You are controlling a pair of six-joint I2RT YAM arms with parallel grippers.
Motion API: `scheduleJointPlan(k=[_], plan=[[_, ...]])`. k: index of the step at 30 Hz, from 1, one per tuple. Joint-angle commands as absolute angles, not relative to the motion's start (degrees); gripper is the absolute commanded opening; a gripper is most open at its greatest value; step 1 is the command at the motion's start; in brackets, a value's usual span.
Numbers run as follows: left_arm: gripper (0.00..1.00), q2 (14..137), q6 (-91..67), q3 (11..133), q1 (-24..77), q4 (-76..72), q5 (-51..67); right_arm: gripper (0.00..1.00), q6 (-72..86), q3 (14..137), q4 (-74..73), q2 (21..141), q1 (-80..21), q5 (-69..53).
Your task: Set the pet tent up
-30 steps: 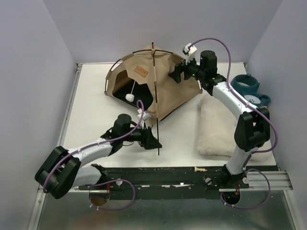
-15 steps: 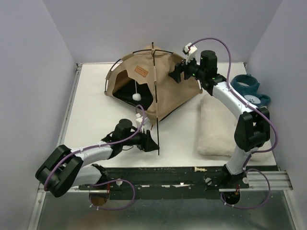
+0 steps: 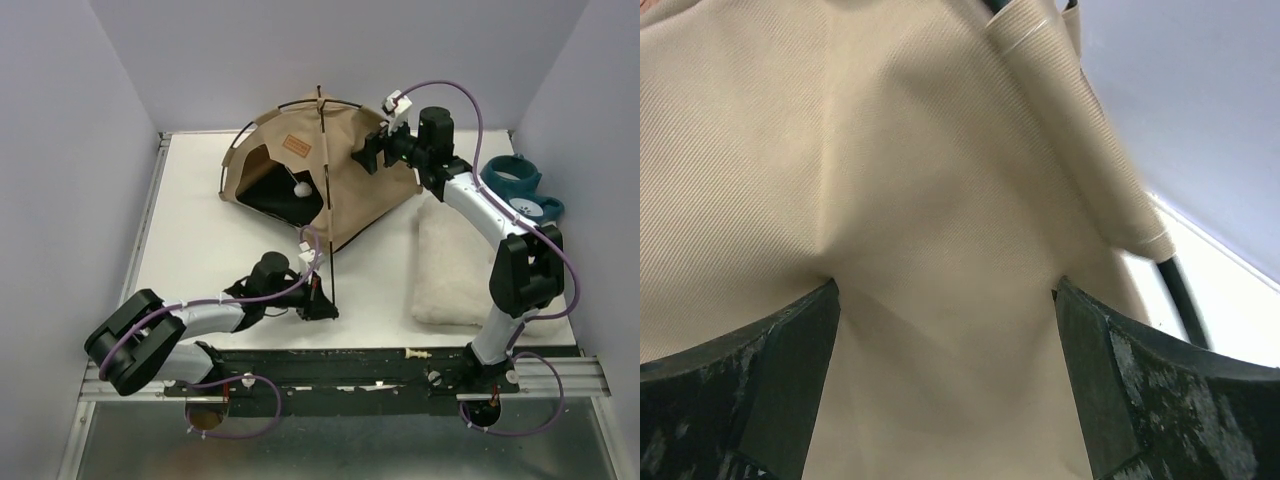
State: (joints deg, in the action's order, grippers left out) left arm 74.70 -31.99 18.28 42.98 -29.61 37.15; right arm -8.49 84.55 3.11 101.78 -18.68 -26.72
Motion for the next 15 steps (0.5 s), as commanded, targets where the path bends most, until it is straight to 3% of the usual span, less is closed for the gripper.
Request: scheduleJointPlan(k=[1, 2, 3, 4, 5, 9, 13, 15], plan=[[0.00, 74.6, -32.4, 22.8, 43.2, -33.1, 39.1, 0.95, -8.3, 82.6, 5.7, 98.6, -18.7, -29.0], [0.00, 74.4, -32.6, 23.2, 43.2, -32.4, 38.4, 0.95, -8.3, 82.2, 6.0, 98.5, -18.7, -29.2], [0.07, 74.6, -33.0, 23.7, 43.2, -32.3, 38.1, 0.95, -8.3, 81.8, 6.2, 98.3, -18.7, -29.2], [0.29, 74.9, -33.7, 24.2, 43.2, -32.5, 37.8, 0.95, -8.3, 81.8, 6.3, 98.3, -18.7, -29.1], [0.37, 75.5, -34.4, 24.6, 43.2, -32.5, 37.1, 0.95, -8.3, 81.8, 6.3, 98.3, -18.7, -29.1], [0.39, 76.3, -34.3, 25.6, 42.9, -31.7, 35.1, 0.95, -8.4, 81.5, 6.6, 98.5, -18.7, -28.9], [0.31, 76.7, -33.2, 26.1, 42.7, -29.9, 34.8, 0.95, -8.5, 81.5, 6.7, 98.5, -18.7, -28.8], [0.35, 76.7, -32.7, 25.6, 42.7, -29.3, 35.1, 0.96, -8.5, 81.6, 6.6, 98.5, -18.7, -29.0]])
